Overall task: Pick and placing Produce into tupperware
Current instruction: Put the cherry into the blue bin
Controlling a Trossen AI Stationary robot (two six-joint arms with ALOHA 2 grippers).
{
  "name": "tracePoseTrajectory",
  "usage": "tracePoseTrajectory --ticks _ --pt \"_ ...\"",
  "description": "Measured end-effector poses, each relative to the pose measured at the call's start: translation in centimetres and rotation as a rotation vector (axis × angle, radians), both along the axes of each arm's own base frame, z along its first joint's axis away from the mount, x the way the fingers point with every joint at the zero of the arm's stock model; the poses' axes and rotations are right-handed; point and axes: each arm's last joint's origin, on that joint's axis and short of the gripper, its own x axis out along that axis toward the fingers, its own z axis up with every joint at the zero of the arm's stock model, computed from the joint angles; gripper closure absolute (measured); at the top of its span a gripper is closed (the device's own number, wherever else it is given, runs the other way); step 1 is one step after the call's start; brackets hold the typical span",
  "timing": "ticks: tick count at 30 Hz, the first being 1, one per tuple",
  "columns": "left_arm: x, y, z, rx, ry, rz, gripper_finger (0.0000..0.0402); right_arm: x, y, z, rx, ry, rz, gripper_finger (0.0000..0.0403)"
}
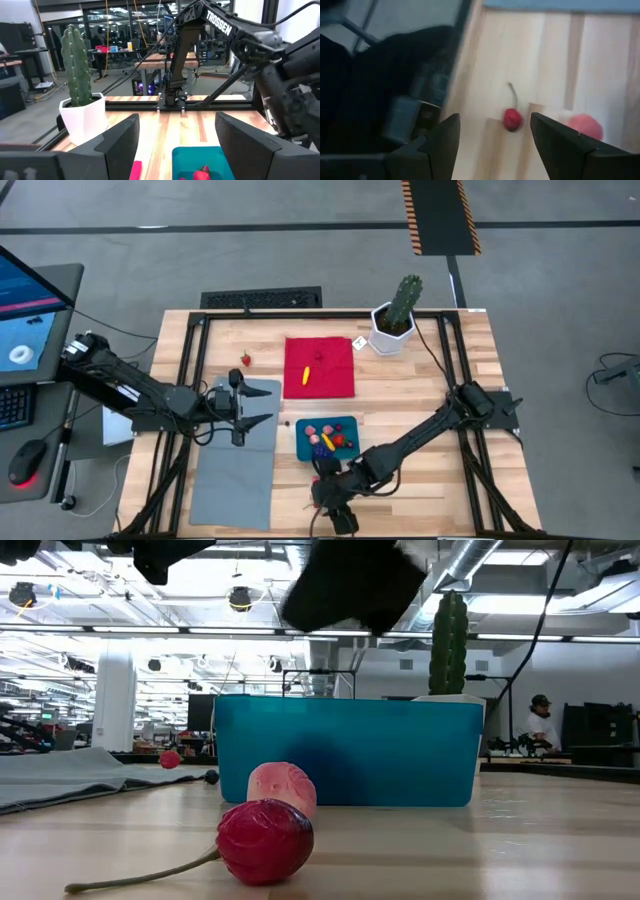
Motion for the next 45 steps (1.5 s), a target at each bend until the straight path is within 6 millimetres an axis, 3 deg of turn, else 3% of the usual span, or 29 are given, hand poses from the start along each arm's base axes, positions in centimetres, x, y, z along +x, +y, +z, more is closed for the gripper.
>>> tracePoseTrajectory --ticks 8,13,17,22,34,45 --pt "0.0 0.0 0.0 0.002 0.005 -0.001 0.0150 1.1 -1.4 -2.3 -0.009 0.062 -0.006 0.0138" --pt "0.0 0.0 -0.1 0.004 0.015 -0.003 0.0150 1.6 -1.1 -2.6 0.012 0.033 0.006 0.0138" --pt "0.0 0.0 -0.2 0.004 0.016 -0.002 0.0150 1.9 -0.6 -4.3 0.003 0.082 0.027 0.0138" --pt "0.0 0.0 -0.1 0.003 0.016 -0.002 0.0150 2.8 0.0 -4.2 0.077 0.086 0.067 0.0138" --pt "0.0 0.0 -0.2 0.001 0.022 -0.003 0.0150 3.1 -0.7 -4.4 0.051 0.082 0.028 0.0139" --pt "0.0 0.0 -0.5 -0.037 0.041 -0.008 0.0150 2.9 -1.0 -4.6 0.008 0.111 -0.016 0.0176"
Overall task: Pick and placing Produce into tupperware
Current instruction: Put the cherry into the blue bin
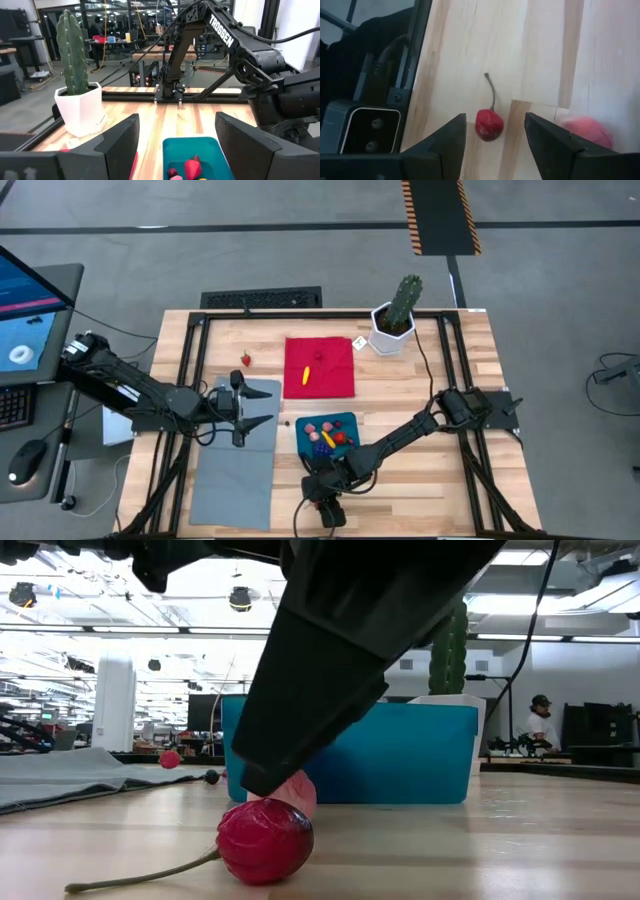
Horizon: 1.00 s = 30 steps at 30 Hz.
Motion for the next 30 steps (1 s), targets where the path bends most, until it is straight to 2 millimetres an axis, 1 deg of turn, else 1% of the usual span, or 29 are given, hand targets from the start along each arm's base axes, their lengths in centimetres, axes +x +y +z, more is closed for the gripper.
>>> tracePoseTrajectory --ticks 6,11,21,24,27,30 --pt "0.0 0.0 -0.1 -0.010 0.012 0.000 0.0150 -0.2 0.4 -0.1 -0.004 -0.005 0.007 0.0181" --pt "0.0 0.0 -0.1 -0.010 0.012 0.000 0.0150 -0.6 0.2 -0.8 -0.007 0.007 0.001 0.0181" --pt "0.0 0.0 -0.1 -0.008 0.012 0.000 0.0150 -0.3 0.4 -0.7 0.010 -0.021 -0.003 0.0184" --pt "0.0 0.0 -0.1 -0.008 0.013 0.001 0.0150 0.1 0.6 -2.3 0.047 -0.004 -0.007 0.0184" --pt "0.0 0.0 -0.2 -0.006 0.015 0.002 0.0150 0.4 1.0 -3.2 0.130 0.023 0.019 0.0185" --pt "0.0 0.0 -0.1 -0.008 0.012 0.002 0.0150 0.7 0.6 -3.2 0.147 0.029 0.019 0.0192"
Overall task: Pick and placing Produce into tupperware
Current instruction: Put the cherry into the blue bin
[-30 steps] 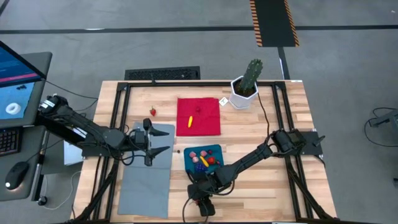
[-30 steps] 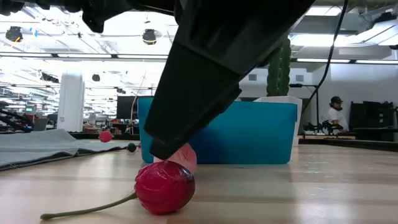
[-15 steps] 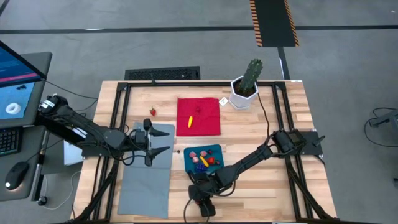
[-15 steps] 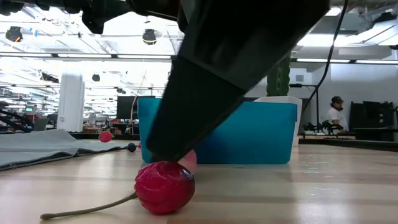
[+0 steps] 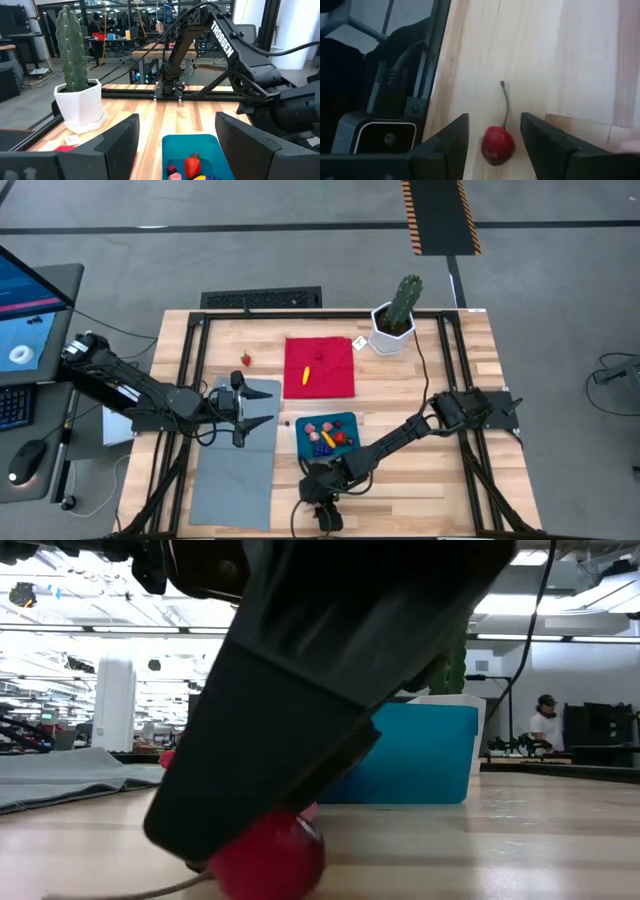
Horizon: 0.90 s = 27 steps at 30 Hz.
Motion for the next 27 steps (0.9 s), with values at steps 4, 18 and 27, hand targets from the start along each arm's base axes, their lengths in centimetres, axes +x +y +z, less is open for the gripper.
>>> tracePoseTrajectory --ticks 4,18,27 --pt "0.0 0.0 0.0 0.001 0.000 -0.002 0.0150 -0.1 0.1 0.2 -0.016 -0.006 -0.006 0.0215" --pt "0.0 0.0 0.0 0.003 0.001 -0.003 0.0150 -0.7 0.1 0.3 -0.068 0.007 0.016 0.0365" --pt "0.0 0.0 0.0 0.005 0.004 -0.003 0.0150 -0.5 0.0 3.0 -0.111 0.015 0.078 0.0347"
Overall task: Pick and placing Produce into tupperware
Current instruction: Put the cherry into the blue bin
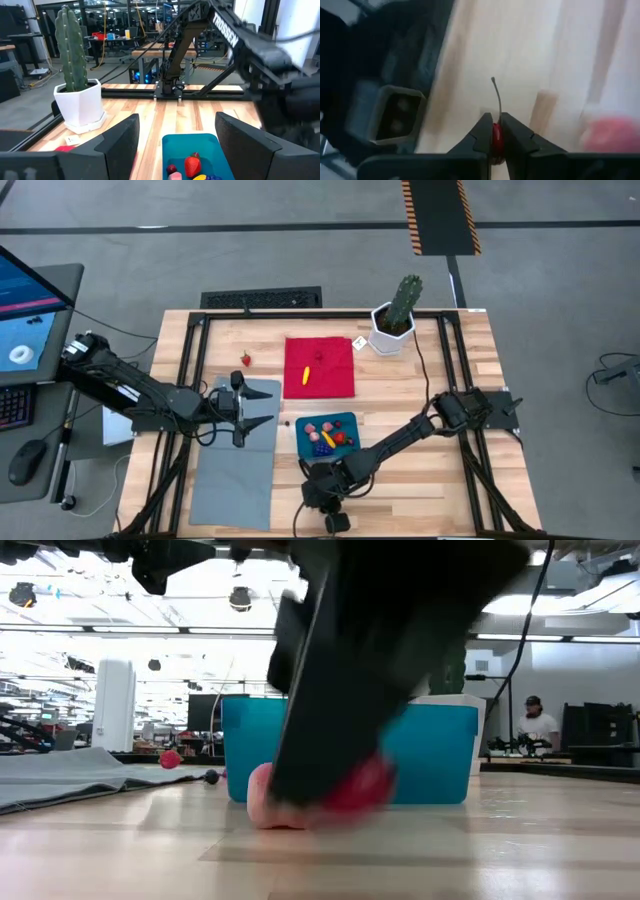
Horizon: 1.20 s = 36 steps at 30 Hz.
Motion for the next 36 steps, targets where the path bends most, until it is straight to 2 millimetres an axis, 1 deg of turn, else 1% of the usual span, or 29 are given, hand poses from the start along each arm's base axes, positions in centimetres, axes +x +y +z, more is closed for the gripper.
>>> tracePoseTrajectory --ticks 3,5,6,12,15,18,21,23,27,29,31,34,36 --pt "0.0 0.0 0.0 0.003 0.003 0.000 0.0150 0.1 -0.1 1.6 -0.020 -0.050 0.012 0.0352" --pt "0.0 0.0 0.0 0.009 0.004 0.000 0.0150 -0.4 -0.6 2.6 -0.066 -0.048 0.019 0.0355" --pt "0.0 0.0 -0.1 0.010 0.006 0.000 0.0150 -0.3 -0.7 3.1 -0.065 -0.072 0.022 0.0355" --pt "0.0 0.0 -0.2 0.015 0.016 0.002 0.0150 -1.1 -2.4 7.4 -0.157 -0.177 0.003 0.0355" --pt "0.0 0.0 -0.2 0.016 0.018 0.002 0.0150 -1.4 -3.8 8.8 -0.221 -0.192 -0.013 0.0354" --pt "0.0 0.0 -0.2 0.015 0.015 0.003 0.0150 -2.0 -5.8 10.0 -0.261 -0.188 -0.050 0.0354" --pt "0.0 0.0 -0.2 0.016 0.018 0.002 0.0150 -2.9 -7.9 10.2 -0.264 -0.187 -0.087 0.0354" --pt "0.0 0.0 -0.2 0.017 0.020 0.000 0.0150 -3.2 -9.1 10.1 -0.250 -0.228 -0.116 0.0354" --pt "0.0 0.0 -0.2 0.022 0.020 0.000 0.0150 -5.3 -11.4 10.6 -0.225 -0.299 -0.163 0.0354" --pt "0.0 0.0 -0.1 0.027 0.015 0.000 0.0150 -6.7 -12.5 11.1 -0.215 -0.323 -0.191 0.0354" --pt "0.0 0.0 -0.2 0.031 0.017 0.001 0.0150 -7.9 -13.5 11.9 -0.190 -0.389 -0.220 0.0354" --pt "0.0 0.0 -0.1 0.041 0.014 0.002 0.0150 -10.2 -14.7 13.2 -0.146 -0.495 -0.259 0.0354" --pt "0.0 0.0 -0.1 0.041 0.014 0.002 0.0150 -12.0 -15.6 13.7 -0.118 -0.541 -0.294 0.0354"
